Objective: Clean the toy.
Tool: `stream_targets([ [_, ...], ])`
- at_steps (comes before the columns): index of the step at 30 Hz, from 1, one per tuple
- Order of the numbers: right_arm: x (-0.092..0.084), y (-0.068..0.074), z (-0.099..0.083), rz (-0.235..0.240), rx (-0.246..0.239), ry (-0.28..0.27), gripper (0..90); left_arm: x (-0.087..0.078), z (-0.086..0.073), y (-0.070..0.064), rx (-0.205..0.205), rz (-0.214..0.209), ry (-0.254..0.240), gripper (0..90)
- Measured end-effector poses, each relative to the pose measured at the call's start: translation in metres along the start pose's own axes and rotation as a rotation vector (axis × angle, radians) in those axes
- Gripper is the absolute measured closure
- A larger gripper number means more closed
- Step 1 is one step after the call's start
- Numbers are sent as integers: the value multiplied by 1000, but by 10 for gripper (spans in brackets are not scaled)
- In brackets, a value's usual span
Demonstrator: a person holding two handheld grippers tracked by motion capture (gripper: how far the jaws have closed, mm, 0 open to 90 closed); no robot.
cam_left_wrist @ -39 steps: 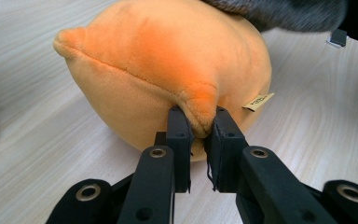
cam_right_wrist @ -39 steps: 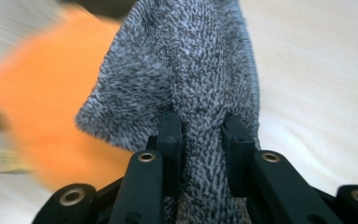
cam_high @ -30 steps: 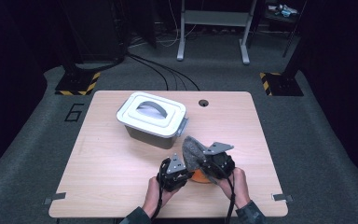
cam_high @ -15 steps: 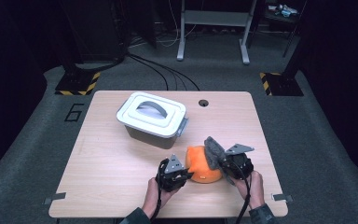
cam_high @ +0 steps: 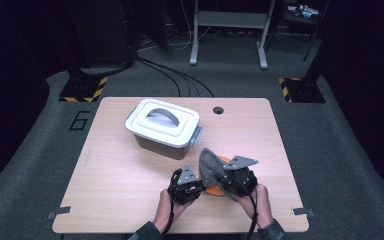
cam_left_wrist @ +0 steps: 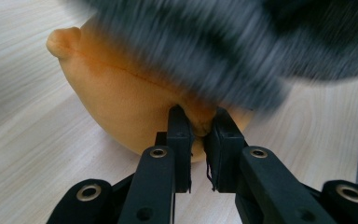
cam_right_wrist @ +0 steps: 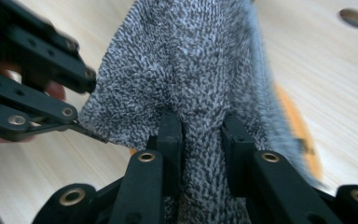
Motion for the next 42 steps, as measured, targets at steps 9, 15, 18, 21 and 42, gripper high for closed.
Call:
stream_targets([
  [9, 11, -23, -19, -6, 45, 29, 742, 0, -7, 3, -11, -14, 0, 808],
  [15, 1, -59, -44, -73, 142, 31, 740, 0, -7, 5, -11, -19, 6, 810],
  [18, 4, -76, -57, -84, 192, 31, 740, 0, -7, 5, -13, -22, -3, 809],
  [21, 6, -77, -59, -91, 203, 21, 739, 0, -6, 4, 1, -26, -4, 797],
  [42, -10, -67, -26, -143, 131, -48, 737, 13, -5, 10, 13, 42, 14, 774],
])
Point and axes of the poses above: each handheld gripper's, and its own axes: x roughly forward along the jaws, z roughly out of its top, y roughly to its left, the point moved 10 cm from there along x, roughly forward along the jaws, and after that the axes turned 3 degrees about z, right-handed, at the moved point
